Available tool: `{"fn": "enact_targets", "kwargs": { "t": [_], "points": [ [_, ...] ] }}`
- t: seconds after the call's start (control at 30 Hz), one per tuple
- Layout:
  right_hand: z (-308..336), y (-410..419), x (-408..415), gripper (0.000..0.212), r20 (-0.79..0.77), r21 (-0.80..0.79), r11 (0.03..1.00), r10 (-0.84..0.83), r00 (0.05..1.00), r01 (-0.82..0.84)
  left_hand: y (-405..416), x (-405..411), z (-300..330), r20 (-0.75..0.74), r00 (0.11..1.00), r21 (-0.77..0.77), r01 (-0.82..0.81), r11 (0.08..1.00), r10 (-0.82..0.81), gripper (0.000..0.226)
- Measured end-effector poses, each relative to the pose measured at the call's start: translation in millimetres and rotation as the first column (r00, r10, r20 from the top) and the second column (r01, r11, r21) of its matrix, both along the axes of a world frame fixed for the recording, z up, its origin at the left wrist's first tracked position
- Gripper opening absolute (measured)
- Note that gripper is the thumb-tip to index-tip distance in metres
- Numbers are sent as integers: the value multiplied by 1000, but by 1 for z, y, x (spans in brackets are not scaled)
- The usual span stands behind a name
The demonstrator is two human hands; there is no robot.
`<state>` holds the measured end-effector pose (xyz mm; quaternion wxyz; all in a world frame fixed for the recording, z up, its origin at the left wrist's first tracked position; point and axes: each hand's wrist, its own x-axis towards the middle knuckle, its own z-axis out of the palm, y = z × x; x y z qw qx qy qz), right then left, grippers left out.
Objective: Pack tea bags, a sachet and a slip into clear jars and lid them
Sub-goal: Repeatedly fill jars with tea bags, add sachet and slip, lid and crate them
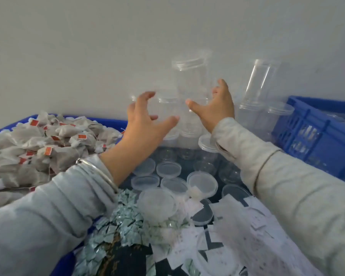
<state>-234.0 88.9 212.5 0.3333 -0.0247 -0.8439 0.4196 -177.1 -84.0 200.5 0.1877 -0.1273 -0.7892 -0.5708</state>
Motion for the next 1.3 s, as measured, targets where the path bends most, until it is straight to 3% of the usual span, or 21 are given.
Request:
{"fn": "enact_targets", "kwargs": {
  "t": [0.07,0.13,0.23,0.33,0.4,0.47,0.53,0.67,0.73,0.8,0.93,1.03,1.17,1.23,1.3],
  "points": [
    [-23,-17,33,107,-26,42,994,103,994,-102,-14,3,5,19,998,-43,55,998,-54,93],
    [-49,-29,65,107,-9,83,979,187,982,-186,-30,11,4,56,983,-109,181,977,-176,104],
    [-89,-39,109,104,64,113,951,282,957,-288,-54,31,-5,91,961,-323,277,905,-262,100],
    [-117,-43,141,101,125,263,899,328,936,-350,-68,56,-26,174,956,-558,294,776,-237,101],
    [-128,-50,155,110,215,298,848,388,896,-439,-71,72,-47,218,942,-586,336,737,-256,102],
    [-134,-57,165,116,294,190,836,452,842,-515,-71,84,-62,268,924,-581,380,720,-272,102],
    [-139,-60,173,108,282,164,849,449,848,-503,-72,91,-66,279,924,-592,381,711,-263,103],
    [-145,-58,178,94,71,458,844,279,958,-280,-72,93,-74,123,975,-780,212,589,-187,110],
    [-149,-59,177,85,-68,568,814,191,979,-119,-70,92,-78,177,978,-739,208,641,-113,108],
    [-153,-60,174,81,-164,634,773,131,978,3,-66,90,-80,365,929,-613,285,737,-56,103],
    [-159,-59,175,83,-300,676,713,34,953,187,-62,84,-81,718,673,-166,415,895,-179,75],
    [-172,-62,185,77,-387,635,719,-19,922,282,-62,86,-84,837,492,-16,458,889,-239,71],
    [-180,-61,189,72,-489,605,696,-58,870,386,-63,86,-79,920,166,238,486,841,-356,103],
    [-180,-62,186,74,-510,583,700,-80,856,413,-63,84,-76,919,74,311,469,827,-388,103],
    [-181,-66,184,74,-506,566,714,-94,857,413,-63,82,-75,919,48,329,453,829,-391,99]
  ]
}}
